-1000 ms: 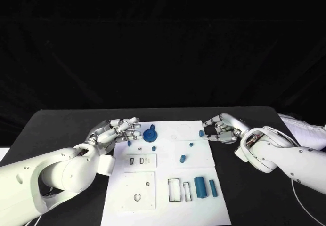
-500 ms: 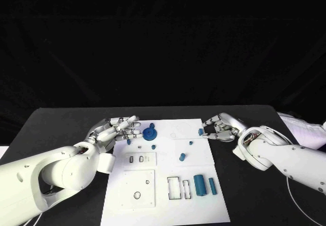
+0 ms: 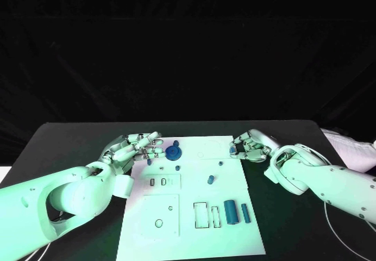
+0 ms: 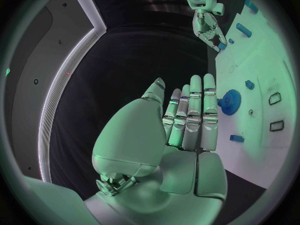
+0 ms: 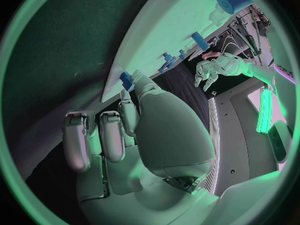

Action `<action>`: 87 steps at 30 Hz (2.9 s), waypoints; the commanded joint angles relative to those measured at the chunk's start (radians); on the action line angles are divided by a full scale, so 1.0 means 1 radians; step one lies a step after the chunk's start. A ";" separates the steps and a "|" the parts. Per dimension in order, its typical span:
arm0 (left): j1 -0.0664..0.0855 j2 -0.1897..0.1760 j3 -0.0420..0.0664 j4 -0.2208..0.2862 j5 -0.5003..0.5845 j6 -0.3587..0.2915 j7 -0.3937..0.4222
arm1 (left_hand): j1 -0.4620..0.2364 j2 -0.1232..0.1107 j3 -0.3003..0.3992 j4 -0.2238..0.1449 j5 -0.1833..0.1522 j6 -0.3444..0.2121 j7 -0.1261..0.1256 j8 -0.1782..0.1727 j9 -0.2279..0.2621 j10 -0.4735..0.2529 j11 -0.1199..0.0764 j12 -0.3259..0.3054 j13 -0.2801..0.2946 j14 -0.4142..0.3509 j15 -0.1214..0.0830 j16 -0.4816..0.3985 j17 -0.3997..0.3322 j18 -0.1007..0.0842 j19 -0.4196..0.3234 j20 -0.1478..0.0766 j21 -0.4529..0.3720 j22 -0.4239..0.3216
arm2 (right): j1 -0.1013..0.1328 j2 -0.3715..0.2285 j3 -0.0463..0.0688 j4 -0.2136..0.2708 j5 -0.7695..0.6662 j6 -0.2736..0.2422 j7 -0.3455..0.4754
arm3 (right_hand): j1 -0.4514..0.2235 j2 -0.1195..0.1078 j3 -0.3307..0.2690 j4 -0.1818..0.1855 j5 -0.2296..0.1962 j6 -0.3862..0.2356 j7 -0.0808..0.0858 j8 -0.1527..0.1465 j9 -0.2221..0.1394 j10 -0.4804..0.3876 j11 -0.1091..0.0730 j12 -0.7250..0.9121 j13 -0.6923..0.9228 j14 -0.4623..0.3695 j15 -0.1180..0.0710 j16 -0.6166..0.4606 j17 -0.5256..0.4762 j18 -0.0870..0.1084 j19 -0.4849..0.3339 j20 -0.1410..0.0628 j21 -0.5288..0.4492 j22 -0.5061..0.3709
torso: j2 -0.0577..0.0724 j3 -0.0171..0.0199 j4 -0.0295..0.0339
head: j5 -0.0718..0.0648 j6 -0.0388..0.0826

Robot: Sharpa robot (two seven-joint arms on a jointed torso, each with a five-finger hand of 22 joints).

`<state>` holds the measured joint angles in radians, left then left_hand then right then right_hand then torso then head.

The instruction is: Assemble the parts on the task board

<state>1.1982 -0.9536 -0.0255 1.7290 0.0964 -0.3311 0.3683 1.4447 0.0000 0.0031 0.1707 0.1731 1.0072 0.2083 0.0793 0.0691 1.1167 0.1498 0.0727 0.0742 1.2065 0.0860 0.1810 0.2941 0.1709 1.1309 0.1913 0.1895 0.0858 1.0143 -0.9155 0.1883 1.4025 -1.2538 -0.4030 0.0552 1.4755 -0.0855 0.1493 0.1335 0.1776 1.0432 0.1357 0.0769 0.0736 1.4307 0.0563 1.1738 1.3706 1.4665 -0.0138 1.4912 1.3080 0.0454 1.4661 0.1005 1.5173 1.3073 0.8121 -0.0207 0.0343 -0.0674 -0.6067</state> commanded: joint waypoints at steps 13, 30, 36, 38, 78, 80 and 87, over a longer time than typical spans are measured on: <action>0.000 0.001 0.001 0.001 0.001 0.022 0.001 | 0.012 0.001 0.003 -0.009 -0.004 -0.004 0.001 -0.004 0.000 -0.005 -0.002 -0.005 0.000 -0.004 0.002 -0.004 0.003 0.010 0.006 0.002 -0.006 -0.002 | -0.001 0.008 0.000 -0.012 -0.024 0.023 0.000 | 0.008 0.032 0.044 -0.024 -0.041 0.065 -0.020 0.019 0.006 0.006 -0.028 0.009 -0.061 0.075 -0.023 0.006 0.117 -0.016 0.014 -0.021 0.001 0.144 | 0.000 0.0005 0.0004 | 0.000 -0.002; 0.000 0.001 0.001 0.001 0.001 0.021 -0.001 | 0.014 0.002 0.004 -0.010 -0.004 -0.004 0.001 -0.004 0.000 -0.005 -0.002 -0.005 0.000 -0.004 0.002 -0.004 0.004 0.010 0.007 0.002 -0.007 -0.002 | -0.001 0.013 0.000 -0.014 -0.048 0.033 -0.013 | -0.006 0.036 0.064 -0.038 -0.047 0.105 -0.033 0.028 0.010 0.010 -0.038 0.012 -0.058 0.076 -0.032 0.008 0.123 -0.017 0.018 -0.029 0.003 0.149 | 0.000 0.0007 -0.0002 | -0.002 -0.007; 0.000 0.001 0.001 0.000 0.001 0.020 -0.002 | 0.014 0.002 0.004 -0.010 -0.004 -0.004 0.001 -0.004 0.000 -0.005 -0.002 -0.005 0.000 -0.004 0.002 -0.004 0.004 0.010 0.007 0.002 -0.007 -0.002 | -0.001 0.015 0.000 -0.005 -0.070 0.013 -0.034 | -0.032 0.039 0.066 -0.032 -0.046 0.117 -0.039 0.029 0.010 0.011 -0.043 0.010 -0.059 0.076 -0.036 0.008 0.122 -0.017 0.018 -0.034 0.003 0.150 | -0.001 0.0001 0.0009 | -0.001 -0.006; 0.000 0.001 0.001 0.000 0.001 0.020 -0.002 | 0.014 0.002 0.004 -0.010 -0.004 -0.004 0.001 -0.004 0.000 -0.005 -0.002 -0.005 0.000 -0.004 0.002 -0.004 0.004 0.010 0.007 0.002 -0.007 -0.002 | 0.000 0.015 0.000 0.007 -0.075 -0.010 -0.042 | -0.040 0.040 0.067 -0.030 -0.045 0.119 -0.041 0.029 0.010 0.011 -0.044 0.010 -0.059 0.076 -0.037 0.008 0.122 -0.017 0.019 -0.035 0.003 0.151 | -0.001 0.0005 0.0010 | 0.000 -0.005; 0.001 -0.011 0.001 -0.051 0.012 0.013 0.028 | 0.018 0.005 0.009 -0.015 -0.004 -0.004 0.001 -0.004 0.001 -0.005 -0.002 -0.005 0.000 -0.004 0.001 -0.006 0.008 0.010 0.008 0.001 -0.008 -0.002 | -0.044 0.282 -0.036 0.203 -0.256 -0.033 -0.302 | -0.065 0.056 0.103 -0.042 -0.048 0.117 -0.042 0.015 0.009 -0.017 -0.047 -0.084 -0.116 0.065 -0.042 -0.023 0.072 -0.007 -0.013 -0.042 -0.018 0.109 | -0.025 -0.0202 0.0268 | 0.038 -0.054; 0.001 -0.011 0.001 -0.050 0.012 0.013 0.028 | 0.018 0.005 0.009 -0.015 -0.004 -0.004 0.001 -0.004 0.001 -0.005 -0.002 -0.005 0.000 -0.004 0.001 -0.006 0.008 0.010 0.008 0.001 -0.008 -0.002 | -0.045 0.289 -0.041 0.197 -0.260 -0.025 -0.307 | -0.065 0.056 0.103 -0.042 -0.048 0.117 -0.042 0.015 0.009 -0.017 -0.047 -0.084 -0.116 0.065 -0.042 -0.023 0.072 -0.007 -0.013 -0.042 -0.018 0.109 | -0.025 -0.0197 0.0268 | 0.040 -0.055; 0.001 -0.009 0.001 -0.048 0.013 0.016 0.028 | 0.018 0.005 0.009 -0.015 -0.004 -0.004 0.001 -0.004 0.001 -0.005 -0.002 -0.005 0.000 -0.004 0.001 -0.006 0.008 0.010 0.008 0.001 -0.008 -0.002 | -0.048 0.310 -0.054 0.180 -0.274 0.015 -0.328 | -0.067 0.055 0.105 -0.044 -0.045 0.117 -0.042 0.013 0.009 -0.020 -0.046 -0.091 -0.120 0.065 -0.041 -0.025 0.069 -0.007 -0.014 -0.042 -0.019 0.107 | -0.025 -0.0203 0.0289 | 0.046 -0.063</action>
<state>1.1982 -0.9645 -0.0254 1.6774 0.1035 -0.3298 0.3800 1.4499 0.0052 0.0114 0.1624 0.1732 1.0072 0.2083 0.0793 0.0691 1.1167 0.1498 0.0727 0.0741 1.2064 0.0861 0.1810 0.3016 0.1708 1.1309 0.1913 0.1858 0.0845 0.9671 -0.6086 0.1347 1.5826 -1.4927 -0.4386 -0.2441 1.4133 -0.0320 0.2475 0.0911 0.1298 1.1419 0.1046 0.0855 0.0807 1.4157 0.0104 1.0855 1.4442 1.4664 -0.0503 1.4699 1.3080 0.0454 1.4590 0.0572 1.5020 1.3074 0.7867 -0.0409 0.0622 -0.0237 -0.6663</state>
